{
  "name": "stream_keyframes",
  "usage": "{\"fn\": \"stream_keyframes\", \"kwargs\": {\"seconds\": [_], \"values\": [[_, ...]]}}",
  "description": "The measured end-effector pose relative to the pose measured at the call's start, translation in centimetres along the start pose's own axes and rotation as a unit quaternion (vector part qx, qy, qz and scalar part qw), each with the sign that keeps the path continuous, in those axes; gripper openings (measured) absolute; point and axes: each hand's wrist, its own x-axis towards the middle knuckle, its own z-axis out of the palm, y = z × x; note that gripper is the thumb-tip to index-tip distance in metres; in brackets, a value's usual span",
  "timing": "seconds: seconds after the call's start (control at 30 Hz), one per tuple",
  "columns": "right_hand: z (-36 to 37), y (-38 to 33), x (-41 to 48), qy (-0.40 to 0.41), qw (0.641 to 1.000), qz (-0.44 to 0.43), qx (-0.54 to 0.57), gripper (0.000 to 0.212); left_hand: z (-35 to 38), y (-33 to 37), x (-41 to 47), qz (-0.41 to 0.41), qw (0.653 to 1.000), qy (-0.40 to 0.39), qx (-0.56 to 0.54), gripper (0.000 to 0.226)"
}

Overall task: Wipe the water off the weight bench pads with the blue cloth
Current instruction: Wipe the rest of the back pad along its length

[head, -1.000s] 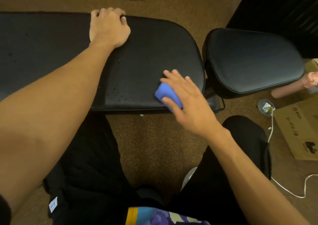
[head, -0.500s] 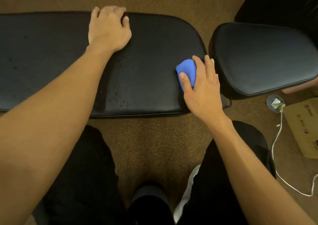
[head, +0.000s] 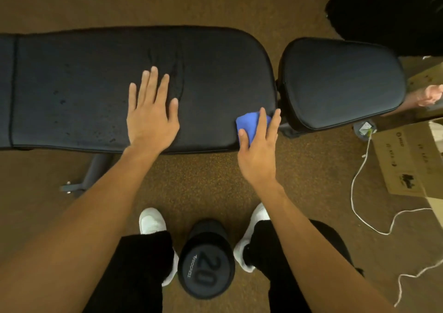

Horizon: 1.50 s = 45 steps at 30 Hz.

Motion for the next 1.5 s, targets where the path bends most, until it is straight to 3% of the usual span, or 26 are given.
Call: {"fn": "stream_keyframes", "kwargs": {"seconds": [0.13,0.27,0.37,0.6,0.67,0.83,1.1,1.23,1.4,1.5], "values": [[-0.4,-2.0,0.4,0.013,0.969,0.18,0.171,0.085,-1.1,-2.4,-2.7,-0.021,1.0,0.016,-0.001,0.063],[0.5,-2.2,2.8,0.071,0.9,0.302,0.306,0.092,-1.3,-2.0,-3.1,-0.043,0.999,0.026,0.019,0.063],[0.6,-1.7,4.8,0.105,0.859,0.35,0.359,0.073,-1.1,-1.5,-3.0,-0.058,0.997,0.037,0.022,0.063],[-1.5,1.2,4.3,0.046,0.864,0.29,0.41,0.034,-0.7,-1.4,-3.0,-0.055,0.997,0.052,0.032,0.062],[-0.6,1.6,2.8,-0.002,0.838,0.28,0.468,0.034,-0.7,-1.3,-3.1,-0.056,0.996,0.054,0.038,0.062],[0.5,0.4,0.0,-0.065,0.746,0.353,0.561,0.033,-0.9,-0.9,-3.2,-0.066,0.996,0.048,0.046,0.062],[-1.2,2.1,4.0,-0.039,0.747,0.365,0.555,0.043,-0.5,-1.0,-3.5,-0.073,0.994,0.057,0.05,0.061],[0.2,0.2,1.0,-0.013,0.7,0.351,0.622,0.036,-0.4,-1.1,-3.3,-0.07,0.995,0.049,0.051,0.063],[3.7,-6.0,-3.0,-0.003,0.602,0.382,0.701,0.038,-0.3,-1.9,-3.6,-0.048,0.997,0.044,0.046,0.063],[5.7,-10.2,-4.8,-0.023,0.573,0.399,0.715,0.037,-0.3,-2.8,-3.7,-0.026,0.998,0.046,0.026,0.062]]}}
